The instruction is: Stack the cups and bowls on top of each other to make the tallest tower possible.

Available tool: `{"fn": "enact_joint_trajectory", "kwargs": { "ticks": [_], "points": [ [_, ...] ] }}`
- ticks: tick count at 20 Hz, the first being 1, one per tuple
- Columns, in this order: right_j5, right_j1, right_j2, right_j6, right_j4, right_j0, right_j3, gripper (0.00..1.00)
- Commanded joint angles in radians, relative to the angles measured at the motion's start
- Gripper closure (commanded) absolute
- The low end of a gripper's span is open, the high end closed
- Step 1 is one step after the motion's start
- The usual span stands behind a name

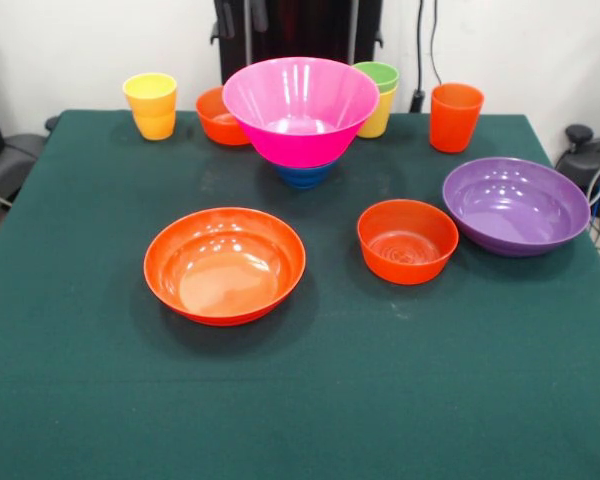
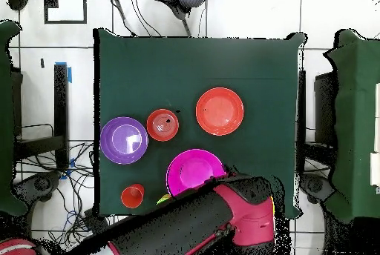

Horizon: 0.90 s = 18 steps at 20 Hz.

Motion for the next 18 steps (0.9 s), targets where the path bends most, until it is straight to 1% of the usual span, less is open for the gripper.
{"fn": "enact_joint_trajectory", "kwargs": {
  "ticks": [1,3,7,12,18],
  "points": [
    [0.051,0.066,0.139,0.273,-0.090,0.012,-0.185,0.00],
    [0.044,0.080,0.135,0.310,-0.110,0.012,-0.212,0.00],
    [0.043,0.104,0.136,0.349,-0.134,-0.002,-0.263,0.00],
    [0.057,0.141,0.140,0.390,-0.146,-0.020,-0.329,0.00],
    [0.068,0.194,0.131,0.472,-0.153,-0.028,-0.408,0.00]
  ]
}}
